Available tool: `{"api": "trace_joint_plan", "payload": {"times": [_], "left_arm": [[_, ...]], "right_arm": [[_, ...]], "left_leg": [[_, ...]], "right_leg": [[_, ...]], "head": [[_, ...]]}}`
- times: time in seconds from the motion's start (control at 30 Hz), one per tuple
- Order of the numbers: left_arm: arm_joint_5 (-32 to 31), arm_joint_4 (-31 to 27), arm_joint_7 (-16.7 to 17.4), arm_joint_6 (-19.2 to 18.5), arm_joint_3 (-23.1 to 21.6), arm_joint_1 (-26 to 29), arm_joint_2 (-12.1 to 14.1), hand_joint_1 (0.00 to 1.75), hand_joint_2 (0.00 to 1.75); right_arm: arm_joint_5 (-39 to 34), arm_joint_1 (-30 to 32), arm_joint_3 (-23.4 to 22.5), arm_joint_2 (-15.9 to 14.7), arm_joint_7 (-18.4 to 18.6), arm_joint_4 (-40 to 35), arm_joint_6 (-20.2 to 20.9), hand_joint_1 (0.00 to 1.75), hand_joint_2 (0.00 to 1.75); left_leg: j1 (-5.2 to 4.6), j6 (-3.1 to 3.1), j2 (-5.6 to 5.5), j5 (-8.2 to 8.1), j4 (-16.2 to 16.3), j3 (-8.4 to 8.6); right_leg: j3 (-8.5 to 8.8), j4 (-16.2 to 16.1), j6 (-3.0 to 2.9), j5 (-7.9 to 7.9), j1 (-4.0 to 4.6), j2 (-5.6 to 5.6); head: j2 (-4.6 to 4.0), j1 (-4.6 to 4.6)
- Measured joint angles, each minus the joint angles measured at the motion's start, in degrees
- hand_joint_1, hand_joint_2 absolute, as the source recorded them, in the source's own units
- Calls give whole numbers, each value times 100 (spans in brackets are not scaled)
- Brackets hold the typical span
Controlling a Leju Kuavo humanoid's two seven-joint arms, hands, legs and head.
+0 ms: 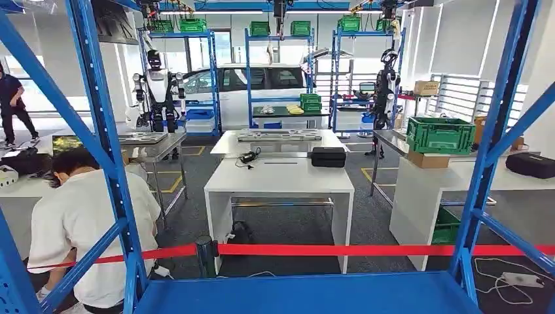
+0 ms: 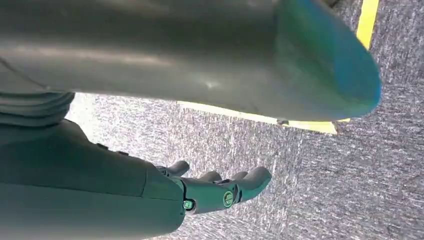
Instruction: Take the parts from the cabinet and place them on the table.
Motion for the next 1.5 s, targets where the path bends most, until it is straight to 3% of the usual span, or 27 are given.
{"api": "trace_joint_plan", "payload": {"times": [0.13,0.4,1.5], "left_arm": [[66,-55,28,361,2,19,11,175,175],[132,-236,68,505,2,28,-35,175,175],[160,-363,68,508,2,22,-65,175,175]], "right_arm": [[35,-1,0,0,18,0,9,0,0],[61,-4,0,0,-4,0,20,0,0],[63,-6,0,0,-2,0,20,0,0]], "left_leg": [[0,0,0,0,0,0],[0,1,-1,-1,0,-1],[0,3,0,-3,0,-2]], "right_leg": [[0,0,0,0,0,0],[-1,-1,4,-2,0,0],[-2,-2,6,-5,0,1]], "head": [[0,0],[0,0],[0,0]]}}
